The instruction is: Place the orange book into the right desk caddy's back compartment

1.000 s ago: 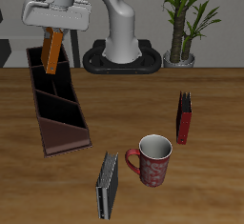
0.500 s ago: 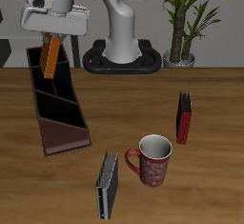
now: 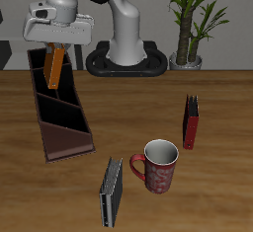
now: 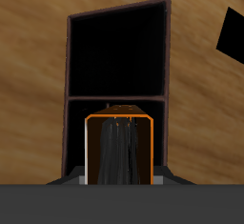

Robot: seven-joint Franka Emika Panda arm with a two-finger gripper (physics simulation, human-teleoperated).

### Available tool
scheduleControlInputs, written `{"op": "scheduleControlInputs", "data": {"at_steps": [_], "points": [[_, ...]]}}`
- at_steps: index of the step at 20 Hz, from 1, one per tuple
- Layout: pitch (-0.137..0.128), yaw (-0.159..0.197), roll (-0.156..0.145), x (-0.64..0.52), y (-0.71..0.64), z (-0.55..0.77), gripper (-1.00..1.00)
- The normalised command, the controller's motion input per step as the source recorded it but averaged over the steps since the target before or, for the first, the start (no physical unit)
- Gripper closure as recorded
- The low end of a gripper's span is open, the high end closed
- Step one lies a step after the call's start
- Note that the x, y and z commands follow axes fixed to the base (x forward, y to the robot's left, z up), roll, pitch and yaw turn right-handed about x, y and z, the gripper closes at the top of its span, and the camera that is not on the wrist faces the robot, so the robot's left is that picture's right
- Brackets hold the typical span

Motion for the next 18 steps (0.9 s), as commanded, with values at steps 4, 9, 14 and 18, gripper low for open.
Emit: {"op": "scheduleControlInputs", "data": {"at_steps": [4, 9, 14, 18], "points": [[0.028, -0.021, -0.024, 0.06, -0.13, -0.18, 1.00], [0.041, -0.002, -0.027, 0.09, -0.11, -0.21, 1.00], [0.024, -0.022, -0.026, 0.09, -0.06, -0.13, 1.00], [0.022, -0.006, -0.014, 0.03, -0.05, -0.15, 1.00]]}}
